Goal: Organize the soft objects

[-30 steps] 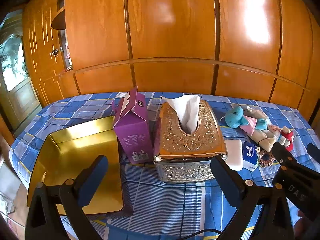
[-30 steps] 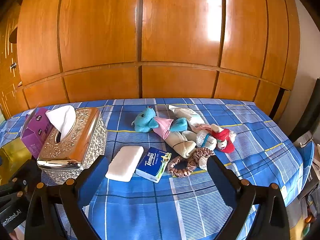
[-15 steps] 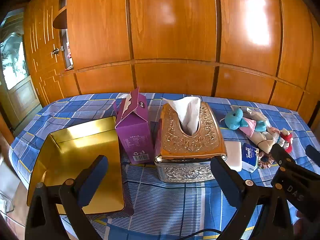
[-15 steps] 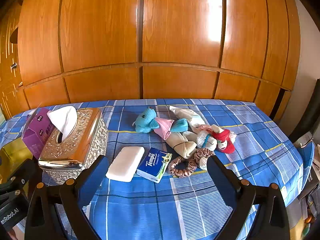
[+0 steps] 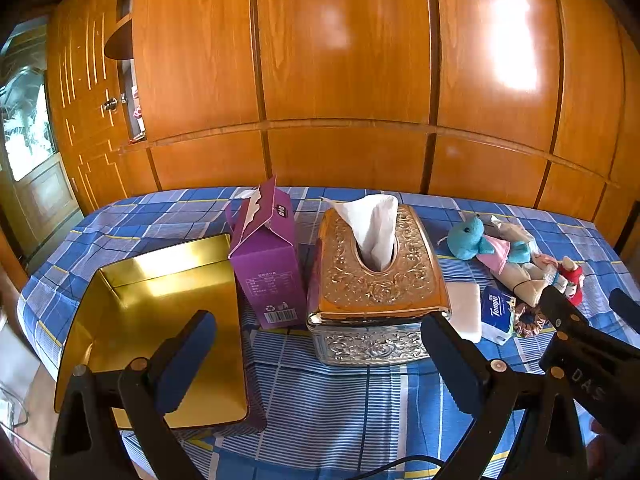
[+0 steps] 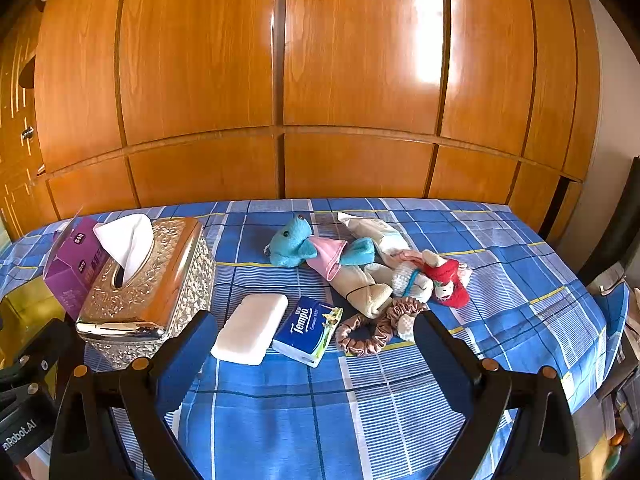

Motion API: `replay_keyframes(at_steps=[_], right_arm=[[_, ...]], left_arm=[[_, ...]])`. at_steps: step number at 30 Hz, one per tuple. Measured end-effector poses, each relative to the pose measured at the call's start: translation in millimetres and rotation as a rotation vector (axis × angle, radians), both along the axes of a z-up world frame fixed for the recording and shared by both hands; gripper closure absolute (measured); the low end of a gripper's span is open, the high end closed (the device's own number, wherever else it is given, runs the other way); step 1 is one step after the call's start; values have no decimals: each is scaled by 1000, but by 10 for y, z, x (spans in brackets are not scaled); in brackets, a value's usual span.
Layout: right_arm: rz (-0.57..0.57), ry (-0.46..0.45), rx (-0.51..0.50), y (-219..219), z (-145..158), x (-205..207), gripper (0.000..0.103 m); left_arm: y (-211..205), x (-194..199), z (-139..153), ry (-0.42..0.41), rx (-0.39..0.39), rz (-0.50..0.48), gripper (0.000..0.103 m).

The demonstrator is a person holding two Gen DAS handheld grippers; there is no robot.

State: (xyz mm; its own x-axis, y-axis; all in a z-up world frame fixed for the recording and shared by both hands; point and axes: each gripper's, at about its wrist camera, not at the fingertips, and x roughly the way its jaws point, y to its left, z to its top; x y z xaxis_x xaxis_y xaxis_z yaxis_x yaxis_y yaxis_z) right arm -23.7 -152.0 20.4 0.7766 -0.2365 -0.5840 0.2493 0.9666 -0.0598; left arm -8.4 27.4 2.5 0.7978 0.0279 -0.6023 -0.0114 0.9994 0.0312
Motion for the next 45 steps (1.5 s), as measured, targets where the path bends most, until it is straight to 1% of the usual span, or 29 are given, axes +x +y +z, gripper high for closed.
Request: replay_keyframes(at_steps=[10,16,18,19,21,24,26,27,30,32,33,36,37,39,41,43,45], right_arm=[[-8,0,7,-39,-7,9,3],[-20,15,19,-121,-54,15,3],[-26,30,19,-172,-96,19,3],[-30,41,19,-211,-126,18,3],[-43,67,23,-293,-196,20,3],[-62,133,45,-459,-356,15,3],[-73,180,69,-571,-473,1,3],[-80,200,75,-628,-534,-19,3],[-95,239,87,-763,-688,-85,3],[-106,265,101,-851,-779,-112,3],[-111,275,109,-877,-796,-109,3],[-123,288,139,-953,-837,-85,4],[-126,288,138,-972,-841,-86,4],[-129,289,135,-992,-848,-92,4],[-129,292,143,-1012,-853,-86,4],[-130,298,146,-1032,-867,-82,4],[-134,304,156,-1058,-886,-79,4]], left_arm=[[-38,-8,2,2,3,-11,0],[-97,5,-15,11,-4,-46,0],[-119,15,-16,14,-21,-88,0],[-142,16,-15,16,-44,-142,0],[-193,30,-12,30,-70,-219,0],[-327,103,-5,72,-55,-288,0],[-417,189,6,118,-98,-388,0],[-477,227,20,129,-106,-420,0],[-649,311,44,138,-86,-496,1],[-843,402,47,148,-35,-550,6],[-903,424,47,154,-27,-573,12],[-1231,569,28,189,4,-656,18],[-1324,619,5,203,12,-671,22],[-1498,742,-44,244,29,-693,26],[-1627,871,-128,280,60,-686,29],[-1809,990,-268,328,101,-703,39],[-1903,1078,-391,367,138,-696,43]])
